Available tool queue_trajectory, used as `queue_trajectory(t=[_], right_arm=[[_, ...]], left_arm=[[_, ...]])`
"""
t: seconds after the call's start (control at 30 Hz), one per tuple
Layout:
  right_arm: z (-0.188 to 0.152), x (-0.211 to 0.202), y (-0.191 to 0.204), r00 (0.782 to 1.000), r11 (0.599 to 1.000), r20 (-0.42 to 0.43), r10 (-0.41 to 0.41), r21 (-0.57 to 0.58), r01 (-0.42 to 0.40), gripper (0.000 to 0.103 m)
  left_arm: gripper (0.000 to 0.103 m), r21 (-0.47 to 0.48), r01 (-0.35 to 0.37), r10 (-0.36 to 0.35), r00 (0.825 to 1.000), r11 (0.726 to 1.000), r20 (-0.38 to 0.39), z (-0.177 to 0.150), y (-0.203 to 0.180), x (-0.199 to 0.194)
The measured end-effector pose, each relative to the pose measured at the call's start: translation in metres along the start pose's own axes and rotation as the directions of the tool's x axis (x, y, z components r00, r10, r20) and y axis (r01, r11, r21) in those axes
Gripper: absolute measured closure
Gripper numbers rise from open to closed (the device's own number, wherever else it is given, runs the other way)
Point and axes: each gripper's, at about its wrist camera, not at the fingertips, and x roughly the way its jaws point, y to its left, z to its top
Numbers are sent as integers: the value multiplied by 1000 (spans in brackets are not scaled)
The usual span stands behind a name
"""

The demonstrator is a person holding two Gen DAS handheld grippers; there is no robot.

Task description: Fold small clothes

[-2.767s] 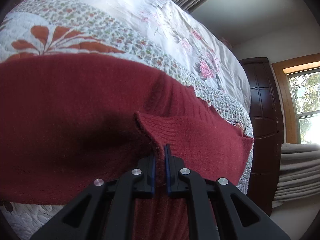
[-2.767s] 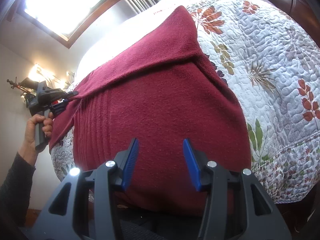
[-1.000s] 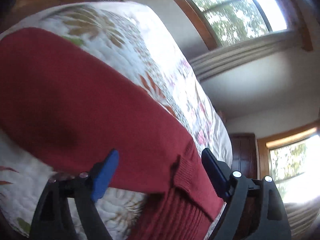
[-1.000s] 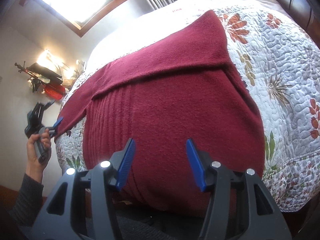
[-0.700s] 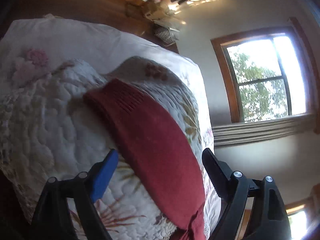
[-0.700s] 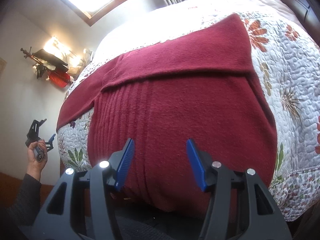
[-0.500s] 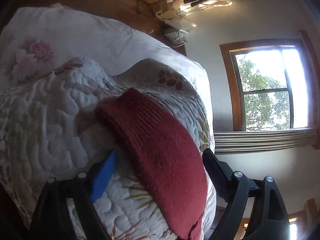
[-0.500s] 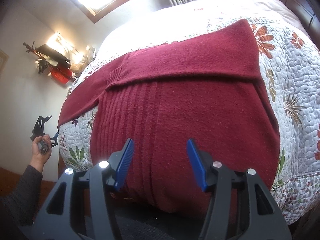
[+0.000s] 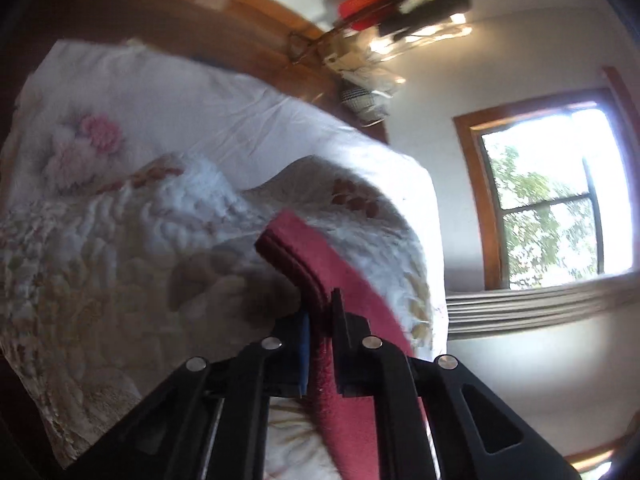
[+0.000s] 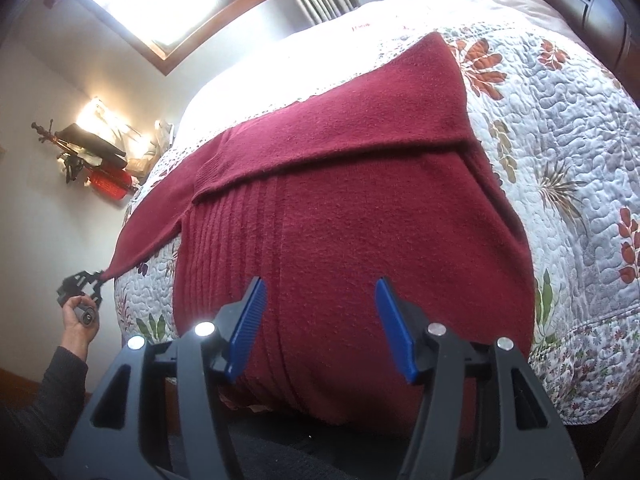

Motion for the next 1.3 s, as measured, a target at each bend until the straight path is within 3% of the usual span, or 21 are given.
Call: queue_trajectory(t=[0.1, 0.17, 0.4, 0.57, 0.8, 1.0, 1.17, 1.3], right_arm=[[-1, 1, -2, 1000, 1000, 3, 9, 7, -9, 46], [-1, 2, -3, 1000, 1000, 0, 16, 7, -16, 46], [1, 1, 0, 999, 999, 10, 34, -8, -34, 46], [0, -6, -9, 999, 999, 33, 34, 18, -34, 46], [-7, -16, -32, 998, 997, 57, 18, 80, -22, 46], [-11, -23, -47, 997, 993, 77, 3, 121, -12, 46], [-12, -28, -53, 996, 991, 88, -11, 136, -1, 46], [-13, -29, -56, 996, 988, 87, -22, 151, 8, 46]], left_arm=[[95, 141, 74, -74, 997, 987, -6, -10, -53, -17], [95, 237, 121, -119, 993, 964, -23, -22, -92, -26], [95, 473, 293, -254, 956, 831, -146, -97, -213, -40], [95, 586, 380, -274, 924, 715, -266, -174, -272, -30], [95, 698, 455, -181, 883, 553, -432, -298, -320, 3], [95, 761, 473, -56, 862, 445, -503, -386, -322, 40], [95, 792, 469, 68, 844, 391, -533, -438, -308, 74], [95, 808, 457, 151, 829, 372, -538, -466, -293, 94]])
